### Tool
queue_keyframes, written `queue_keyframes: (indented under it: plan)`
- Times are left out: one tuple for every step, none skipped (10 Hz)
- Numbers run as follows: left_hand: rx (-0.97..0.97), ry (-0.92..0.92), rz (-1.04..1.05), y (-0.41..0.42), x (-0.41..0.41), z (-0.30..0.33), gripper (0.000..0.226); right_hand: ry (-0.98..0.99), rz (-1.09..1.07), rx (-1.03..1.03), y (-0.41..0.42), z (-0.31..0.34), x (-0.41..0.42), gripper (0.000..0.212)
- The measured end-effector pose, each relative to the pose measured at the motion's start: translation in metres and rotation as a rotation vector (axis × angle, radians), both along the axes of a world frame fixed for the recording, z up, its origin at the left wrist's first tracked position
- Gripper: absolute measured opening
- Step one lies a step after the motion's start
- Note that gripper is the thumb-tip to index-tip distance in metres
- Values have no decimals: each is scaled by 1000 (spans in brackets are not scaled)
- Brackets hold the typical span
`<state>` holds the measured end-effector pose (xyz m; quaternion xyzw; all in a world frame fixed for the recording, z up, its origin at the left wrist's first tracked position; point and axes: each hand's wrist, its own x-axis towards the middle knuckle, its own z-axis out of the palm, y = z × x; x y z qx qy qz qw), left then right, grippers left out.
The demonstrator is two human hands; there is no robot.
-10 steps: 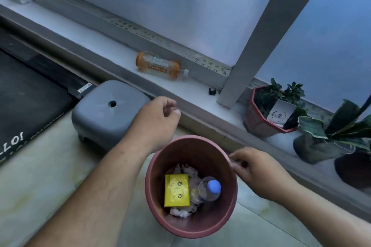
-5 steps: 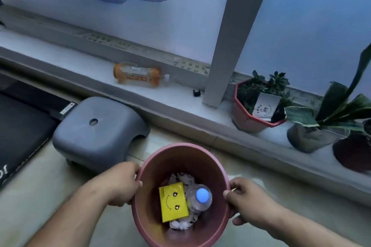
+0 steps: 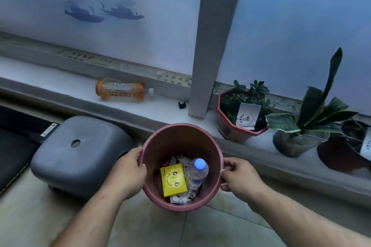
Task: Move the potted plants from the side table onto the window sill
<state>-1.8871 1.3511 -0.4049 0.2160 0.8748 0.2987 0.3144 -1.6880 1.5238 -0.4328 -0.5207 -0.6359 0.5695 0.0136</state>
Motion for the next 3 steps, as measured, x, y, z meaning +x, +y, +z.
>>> queue_keyframes:
  plan:
    - [52,-31,-12,5,2,1,45,66,-83,2,1,-1,-3,30]
    - [49,-76,-4,7,-2,-3,48,118,-128,-23,2,-1,-3,30]
    - [72,-110,-5,10,-4,-5,48,125,-140,-18,3,-1,-1,29]
